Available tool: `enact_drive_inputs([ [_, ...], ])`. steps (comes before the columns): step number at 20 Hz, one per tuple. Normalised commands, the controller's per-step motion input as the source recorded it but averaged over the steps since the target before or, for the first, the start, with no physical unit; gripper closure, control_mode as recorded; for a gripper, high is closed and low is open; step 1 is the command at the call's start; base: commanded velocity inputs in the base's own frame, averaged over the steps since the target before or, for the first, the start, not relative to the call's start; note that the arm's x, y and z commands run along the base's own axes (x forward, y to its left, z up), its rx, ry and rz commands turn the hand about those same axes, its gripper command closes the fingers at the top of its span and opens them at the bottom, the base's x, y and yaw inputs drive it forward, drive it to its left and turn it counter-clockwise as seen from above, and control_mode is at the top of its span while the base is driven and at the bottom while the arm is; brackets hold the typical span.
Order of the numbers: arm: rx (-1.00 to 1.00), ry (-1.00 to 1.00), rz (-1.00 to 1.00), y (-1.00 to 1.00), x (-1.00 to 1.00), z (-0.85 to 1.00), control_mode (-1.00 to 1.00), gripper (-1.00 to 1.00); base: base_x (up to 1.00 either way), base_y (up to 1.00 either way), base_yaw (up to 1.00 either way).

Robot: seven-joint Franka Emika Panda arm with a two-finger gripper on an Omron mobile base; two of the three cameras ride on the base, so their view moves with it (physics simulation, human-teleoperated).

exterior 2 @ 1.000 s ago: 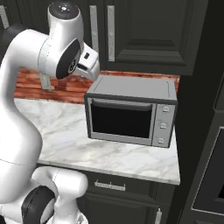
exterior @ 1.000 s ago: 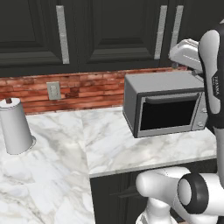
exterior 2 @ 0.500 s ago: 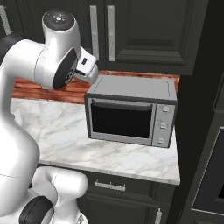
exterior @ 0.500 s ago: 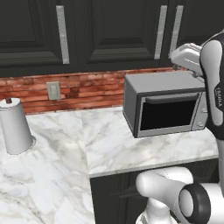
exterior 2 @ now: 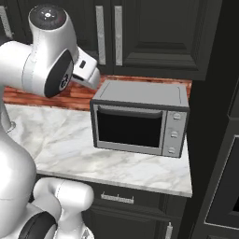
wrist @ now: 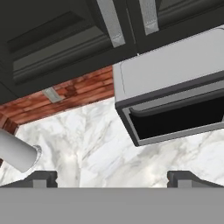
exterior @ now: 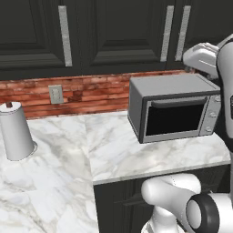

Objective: Open the cabinet. Pick the bar soap and place it next to the sink. Then close the cabinet.

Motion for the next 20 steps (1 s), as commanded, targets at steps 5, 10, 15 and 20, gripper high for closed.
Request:
enact_drive_inputs([
  [5, -0.03, 0.00, 0.00, 0.00, -0.24, 0.16, -1.00, -1.00, 0.00, 0.00, 0.00],
  [10, 0.00, -0.03, 0.00, 0.00, -0.05, 0.02, -1.00, -1.00, 0.00, 0.00, 0.00],
  [15, -0.01, -0.04, 0.00, 0.00, 0.00, 0.11, -1.00, -1.00, 0.00, 0.00, 0.00],
  [20, -0.06, -0.02, 0.00, 0.00, 0.06, 0.17, -1.00, -1.00, 0.00, 0.00, 0.00],
])
